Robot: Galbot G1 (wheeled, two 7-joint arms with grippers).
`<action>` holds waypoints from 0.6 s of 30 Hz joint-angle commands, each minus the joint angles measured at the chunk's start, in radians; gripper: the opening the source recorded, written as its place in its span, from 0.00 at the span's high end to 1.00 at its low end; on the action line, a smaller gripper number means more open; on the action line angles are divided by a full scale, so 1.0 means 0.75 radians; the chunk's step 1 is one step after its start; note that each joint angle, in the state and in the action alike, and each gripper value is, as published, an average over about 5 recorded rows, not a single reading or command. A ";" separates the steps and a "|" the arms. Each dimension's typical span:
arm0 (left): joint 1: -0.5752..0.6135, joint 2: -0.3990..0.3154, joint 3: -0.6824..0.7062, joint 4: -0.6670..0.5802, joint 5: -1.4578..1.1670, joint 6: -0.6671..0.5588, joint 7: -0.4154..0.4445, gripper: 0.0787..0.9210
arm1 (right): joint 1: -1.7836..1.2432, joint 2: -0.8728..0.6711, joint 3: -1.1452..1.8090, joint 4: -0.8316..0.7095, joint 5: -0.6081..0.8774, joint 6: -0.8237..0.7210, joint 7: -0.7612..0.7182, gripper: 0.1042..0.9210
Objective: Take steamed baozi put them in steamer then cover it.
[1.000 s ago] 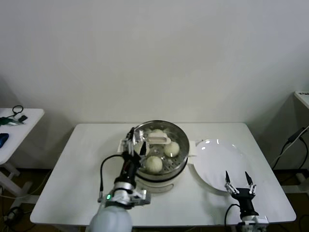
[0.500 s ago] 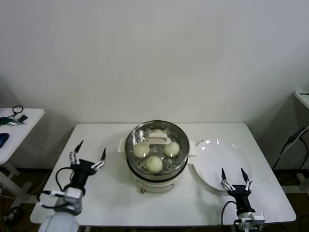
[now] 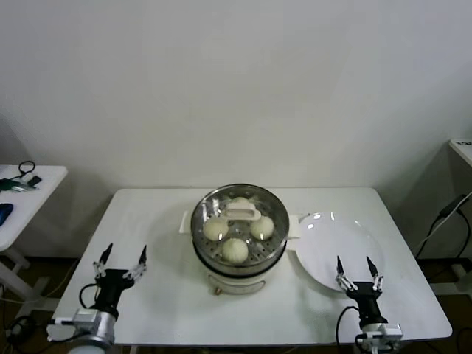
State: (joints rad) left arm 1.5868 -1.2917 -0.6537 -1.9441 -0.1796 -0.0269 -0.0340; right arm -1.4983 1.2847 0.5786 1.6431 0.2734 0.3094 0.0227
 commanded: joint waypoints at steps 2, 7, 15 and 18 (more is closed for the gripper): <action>0.032 -0.014 -0.006 0.116 -0.145 -0.097 -0.004 0.12 | -0.006 0.000 -0.002 0.010 0.002 -0.022 -0.003 0.12; 0.025 -0.018 0.006 0.123 -0.141 -0.107 -0.003 0.12 | -0.003 0.000 -0.002 0.009 0.003 -0.024 -0.004 0.12; 0.023 -0.023 0.018 0.112 -0.144 -0.119 0.001 0.12 | 0.004 0.001 -0.005 0.002 0.003 -0.024 -0.006 0.12; 0.022 -0.025 0.024 0.108 -0.145 -0.118 0.001 0.12 | 0.005 0.000 -0.006 0.001 0.003 -0.025 -0.006 0.12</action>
State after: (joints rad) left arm 1.5974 -1.3090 -0.6355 -1.8800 -0.2684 -0.1000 -0.0338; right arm -1.4951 1.2852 0.5749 1.6445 0.2752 0.2933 0.0199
